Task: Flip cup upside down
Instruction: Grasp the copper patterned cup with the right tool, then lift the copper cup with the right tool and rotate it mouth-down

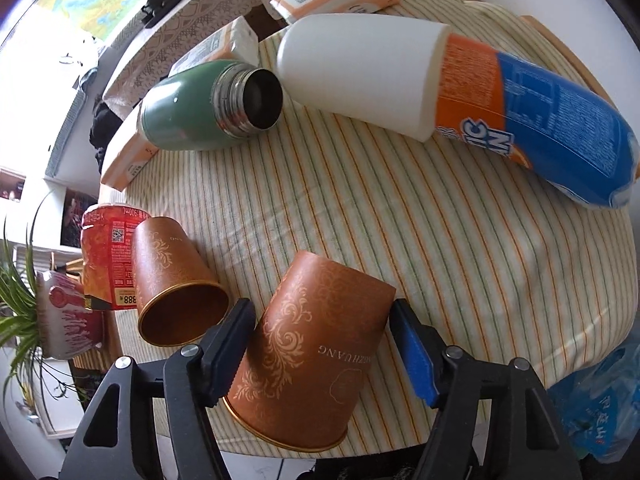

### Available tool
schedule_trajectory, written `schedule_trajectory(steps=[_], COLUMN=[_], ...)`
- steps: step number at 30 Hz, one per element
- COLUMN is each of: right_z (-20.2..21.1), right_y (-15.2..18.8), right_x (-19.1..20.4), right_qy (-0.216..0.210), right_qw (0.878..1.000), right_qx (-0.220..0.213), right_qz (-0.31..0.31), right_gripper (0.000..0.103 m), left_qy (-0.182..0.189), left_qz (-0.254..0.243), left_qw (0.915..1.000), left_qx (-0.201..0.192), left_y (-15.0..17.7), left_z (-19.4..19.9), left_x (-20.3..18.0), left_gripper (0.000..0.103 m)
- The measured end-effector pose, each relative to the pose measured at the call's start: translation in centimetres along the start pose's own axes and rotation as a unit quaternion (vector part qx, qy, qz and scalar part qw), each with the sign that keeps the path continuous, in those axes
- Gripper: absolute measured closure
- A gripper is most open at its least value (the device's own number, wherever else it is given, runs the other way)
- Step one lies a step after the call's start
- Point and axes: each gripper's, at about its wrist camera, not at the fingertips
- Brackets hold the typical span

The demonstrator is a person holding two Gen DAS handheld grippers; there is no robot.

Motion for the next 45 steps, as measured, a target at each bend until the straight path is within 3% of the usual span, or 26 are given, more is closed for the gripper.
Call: schedule_trajectory(steps=[9, 25, 32, 36, 40, 45], right_z=[-0.2, 3.7, 5.3, 6.2, 6.5, 6.6], right_y=[0.2, 1.3, 3.5, 5.4, 6.2, 7.1], right_x=[0.4, -0.4, 0.7, 2.1, 3.1, 3.4], right_qy=[0.0, -0.038, -0.048, -0.012, 0.007, 0.019], right_qw=[1.0, 0.987, 0.959, 0.925, 0.901, 0.885], right_qx=[0.001, -0.122, -0.232, -0.322, -0.368, -0.399], right_qz=[0.03, 0.094, 0.155, 0.202, 0.228, 0.24], right_gripper=[0.043, 0.044, 0.044, 0.044, 0.044, 0.044], left_qy=[-0.004, -0.003, -0.006, 0.0, 0.002, 0.004], left_qz=[-0.007, -0.006, 0.001, 0.017, 0.033, 0.051], left_qw=[1.0, 0.9999, 1.0, 0.9998, 0.9995, 0.9987], left_qx=[0.005, 0.009, 0.005, 0.006, 0.003, 0.0], left_y=[0.0, 0.0, 0.0, 0.4, 0.5, 0.4], left_z=[-0.2, -0.6, -0.7, -1.0, -1.2, -1.2], left_x=[-0.3, -1.0, -1.3, -1.5, -1.4, -0.8], left_gripper=[0.018, 0.018, 0.018, 0.018, 0.018, 0.018])
Point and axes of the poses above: each gripper's, at about its wrist camera, not at the fingertips, and z roughly against the way its jaws point, x to its left, y to its underside, and after that the axes turned 4 degrees about -x, right-handed
